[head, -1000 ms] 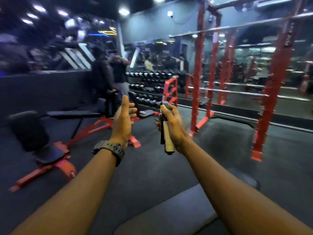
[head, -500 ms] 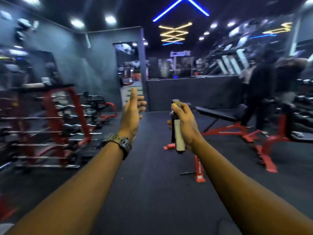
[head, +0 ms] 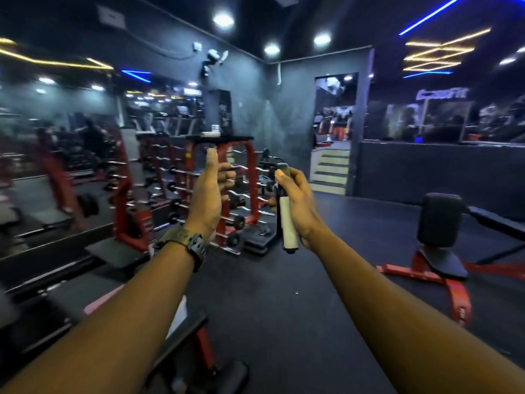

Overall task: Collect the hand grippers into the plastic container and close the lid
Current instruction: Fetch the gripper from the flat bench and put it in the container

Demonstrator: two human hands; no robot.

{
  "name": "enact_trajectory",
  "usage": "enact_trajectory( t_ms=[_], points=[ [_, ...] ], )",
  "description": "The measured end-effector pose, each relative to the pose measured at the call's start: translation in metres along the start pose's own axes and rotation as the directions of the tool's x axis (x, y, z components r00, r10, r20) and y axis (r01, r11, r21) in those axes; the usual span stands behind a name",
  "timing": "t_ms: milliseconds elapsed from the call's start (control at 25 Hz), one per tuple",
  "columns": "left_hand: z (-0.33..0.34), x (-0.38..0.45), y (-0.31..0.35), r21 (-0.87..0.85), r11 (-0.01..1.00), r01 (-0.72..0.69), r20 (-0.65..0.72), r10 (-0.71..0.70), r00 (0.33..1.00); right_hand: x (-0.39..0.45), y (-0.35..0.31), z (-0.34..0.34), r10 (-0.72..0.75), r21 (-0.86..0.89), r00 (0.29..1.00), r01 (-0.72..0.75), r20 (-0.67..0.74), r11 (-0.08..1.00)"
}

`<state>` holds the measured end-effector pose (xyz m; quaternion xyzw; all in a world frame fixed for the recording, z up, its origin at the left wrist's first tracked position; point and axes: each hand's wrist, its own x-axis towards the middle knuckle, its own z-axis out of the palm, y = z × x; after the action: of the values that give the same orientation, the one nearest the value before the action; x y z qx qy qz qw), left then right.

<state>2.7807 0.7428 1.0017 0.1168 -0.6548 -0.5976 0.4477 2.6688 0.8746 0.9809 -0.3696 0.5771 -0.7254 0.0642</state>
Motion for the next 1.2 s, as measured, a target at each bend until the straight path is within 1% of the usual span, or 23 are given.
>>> enact_trajectory(
  t_ms=[120,280,440,600,760,840,1080,1200],
  points=[
    [-0.079,0.007,0.003,0.040,0.999,0.016,-0.073,-0.013,0.997,0.003,0.013,0.080,0.014,0.018,0.997,-0.016,0.082,1.000],
    [-0.153,0.009,-0.004,0.081,0.996,0.030,-0.128,-0.019,0.992,-0.001,0.036,0.161,0.012,-0.006,0.986,-0.011,0.166,1.000],
    [-0.208,0.010,-0.019,0.126,0.990,0.070,-0.174,-0.048,0.984,-0.001,0.057,0.222,0.061,-0.047,0.974,-0.052,0.217,0.998],
    [-0.250,0.011,-0.038,0.130,0.983,0.128,-0.212,-0.098,0.972,0.001,0.086,0.262,0.124,-0.018,0.960,-0.123,0.250,0.992],
    [-0.268,0.014,-0.077,0.132,0.975,0.180,-0.218,-0.149,0.965,-0.003,0.137,0.287,0.204,-0.147,0.946,-0.171,0.253,0.974],
    [-0.270,0.021,-0.103,0.128,0.970,0.207,-0.221,-0.175,0.959,0.000,0.167,0.292,0.253,-0.179,0.932,-0.211,0.259,0.961],
    [-0.268,0.070,-0.183,0.165,0.932,0.323,-0.271,-0.272,0.923,0.050,0.266,0.296,0.362,-0.175,0.890,-0.323,0.278,0.930],
    [-0.264,0.103,-0.211,0.165,0.914,0.370,-0.283,-0.315,0.906,0.080,0.301,0.301,0.410,-0.169,0.864,-0.375,0.291,0.912]
  ],
)
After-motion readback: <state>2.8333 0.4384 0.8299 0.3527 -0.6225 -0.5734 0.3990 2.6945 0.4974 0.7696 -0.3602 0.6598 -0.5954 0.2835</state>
